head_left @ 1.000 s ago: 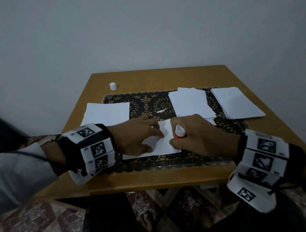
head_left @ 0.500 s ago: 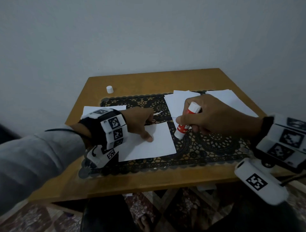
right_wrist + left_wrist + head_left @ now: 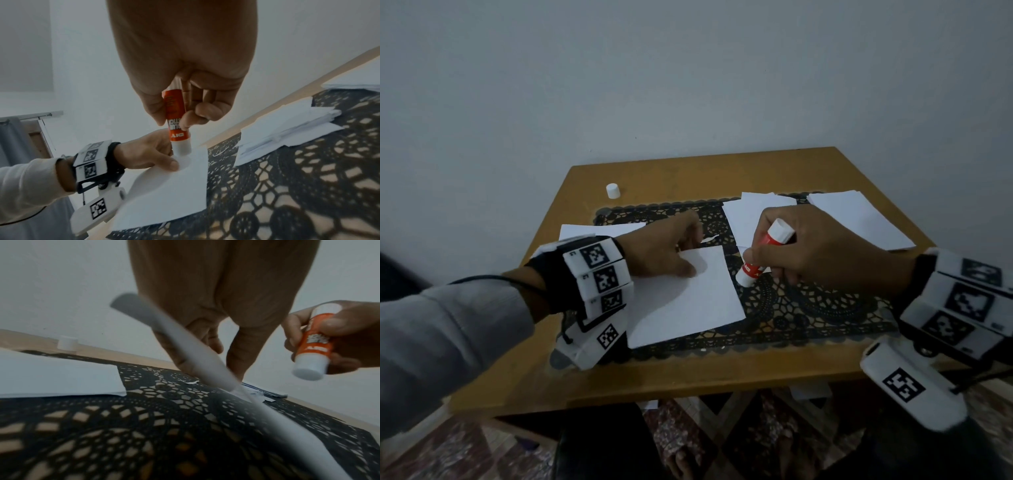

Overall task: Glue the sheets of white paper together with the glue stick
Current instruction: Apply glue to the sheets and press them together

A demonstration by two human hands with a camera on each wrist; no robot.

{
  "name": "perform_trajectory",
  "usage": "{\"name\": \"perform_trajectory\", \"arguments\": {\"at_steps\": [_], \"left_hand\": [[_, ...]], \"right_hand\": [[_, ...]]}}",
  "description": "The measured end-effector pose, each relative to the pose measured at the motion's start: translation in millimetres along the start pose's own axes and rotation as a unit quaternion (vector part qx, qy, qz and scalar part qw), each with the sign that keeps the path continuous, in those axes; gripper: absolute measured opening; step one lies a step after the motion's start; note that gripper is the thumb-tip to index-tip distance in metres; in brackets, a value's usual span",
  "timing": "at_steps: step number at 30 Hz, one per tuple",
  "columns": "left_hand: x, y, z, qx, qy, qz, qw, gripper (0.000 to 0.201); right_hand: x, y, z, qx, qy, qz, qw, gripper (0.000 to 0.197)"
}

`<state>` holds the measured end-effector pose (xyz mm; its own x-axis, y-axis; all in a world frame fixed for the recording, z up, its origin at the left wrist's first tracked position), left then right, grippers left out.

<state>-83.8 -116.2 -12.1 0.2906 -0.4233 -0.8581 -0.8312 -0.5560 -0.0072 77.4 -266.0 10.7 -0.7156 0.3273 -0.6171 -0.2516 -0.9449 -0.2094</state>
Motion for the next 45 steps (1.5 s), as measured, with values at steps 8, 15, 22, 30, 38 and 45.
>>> {"name": "perform_trajectory", "arguments": {"at_steps": [8,15,22,30,38,45], "left_hand": [[-4,24,16,-0.119,-0.081,-0.061,0.988,0.037],[6,45,19,-0.149,-0.26,0.056,0.952,0.081],[3,39,12,-0.113,-0.276,0.045,0.953,0.085],[9,31,10,-0.038,-0.262,0.062,0.962,0.071],[11,28,12,-0.022,-0.257,0.068,0.964,0.071],[10,15,9,-0.013,-0.262,0.082,0.962,0.065]], "right_hand": [[12,-21,2,0.0,0.08,-0.01,0.997,0.022],[36,-48,9,-0.041,0.092,-0.019,0.995,0.014],[68,-75,4,-0.068,0.159,-0.01,0.985,0.014],[75,-77,14,-0.072,0.209,0.035,0.975,0.021],[75,-43,21,-0.07,0.207,0.076,0.973,0.02],[70,-4,29,-0.084,0.188,0.104,0.973,0.019]]}}
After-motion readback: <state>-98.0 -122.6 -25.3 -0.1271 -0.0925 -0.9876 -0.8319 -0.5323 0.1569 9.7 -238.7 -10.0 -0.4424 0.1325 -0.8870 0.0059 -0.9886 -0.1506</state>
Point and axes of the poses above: each hand's wrist, its own y-axis away from the middle knuckle, its own x-axis out of the palm, z = x × y, the point moved 2 cm from there along -y, towards the middle knuckle, and after that the axes turned 11 degrees about -z, right-handed, at the moved point
